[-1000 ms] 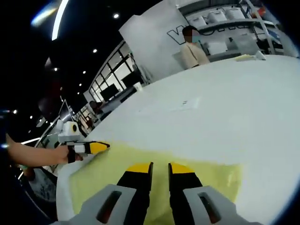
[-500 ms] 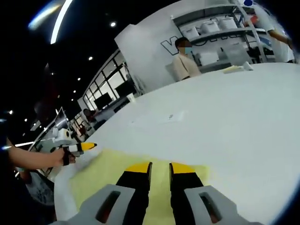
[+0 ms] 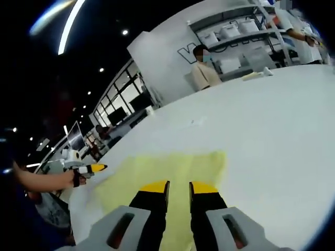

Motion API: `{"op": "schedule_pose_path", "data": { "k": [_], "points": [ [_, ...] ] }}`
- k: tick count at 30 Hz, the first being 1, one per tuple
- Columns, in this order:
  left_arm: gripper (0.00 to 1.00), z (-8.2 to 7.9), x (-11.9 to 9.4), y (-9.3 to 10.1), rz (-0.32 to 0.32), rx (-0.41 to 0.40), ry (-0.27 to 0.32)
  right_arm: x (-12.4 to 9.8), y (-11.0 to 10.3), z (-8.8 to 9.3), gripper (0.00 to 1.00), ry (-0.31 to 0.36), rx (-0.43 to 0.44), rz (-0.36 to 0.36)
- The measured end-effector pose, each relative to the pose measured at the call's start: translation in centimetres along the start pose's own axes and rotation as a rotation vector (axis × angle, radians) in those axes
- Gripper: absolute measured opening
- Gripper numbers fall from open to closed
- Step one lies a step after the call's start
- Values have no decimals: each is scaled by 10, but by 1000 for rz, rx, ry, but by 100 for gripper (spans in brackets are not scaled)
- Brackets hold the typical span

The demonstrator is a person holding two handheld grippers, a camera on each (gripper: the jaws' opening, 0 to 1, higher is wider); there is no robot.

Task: Fold the garment on the visible template until the final outline fits inside the template.

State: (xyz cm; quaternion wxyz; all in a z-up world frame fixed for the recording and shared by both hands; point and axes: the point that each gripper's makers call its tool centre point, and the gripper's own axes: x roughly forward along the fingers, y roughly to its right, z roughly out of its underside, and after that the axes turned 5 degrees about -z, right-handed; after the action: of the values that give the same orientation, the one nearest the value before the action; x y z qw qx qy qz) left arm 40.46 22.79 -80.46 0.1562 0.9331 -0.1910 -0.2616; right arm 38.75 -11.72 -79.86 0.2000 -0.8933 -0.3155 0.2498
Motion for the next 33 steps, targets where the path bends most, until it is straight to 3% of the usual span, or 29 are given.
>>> {"op": "schedule_pose_path", "data": {
  "k": [6, 8, 14, 17, 22, 29, 33],
  "points": [
    [22, 15, -25, 8, 9, -16, 2, -27, -11, 23, 16, -16, 0, -17],
    [24, 24, -47, 4, 20, -34, 6, -38, -11, 40, 19, -32, -1, -24],
    [27, 49, -69, 11, 17, -52, -22, -51, -14, 64, 25, -58, 19, -12],
    [29, 55, -73, 11, 19, -91, -10, -52, -13, 72, 27, -71, 27, 3],
    [30, 66, -78, 14, 6, -85, -19, -51, -18, 74, 29, -49, 30, 20],
    [31, 78, -69, 21, 25, -67, -53, -49, -11, 77, 33, -52, 41, 45],
    [32, 76, -63, 24, 38, -59, -54, -47, -17, 76, 33, -45, 50, 34]
  ]
}}
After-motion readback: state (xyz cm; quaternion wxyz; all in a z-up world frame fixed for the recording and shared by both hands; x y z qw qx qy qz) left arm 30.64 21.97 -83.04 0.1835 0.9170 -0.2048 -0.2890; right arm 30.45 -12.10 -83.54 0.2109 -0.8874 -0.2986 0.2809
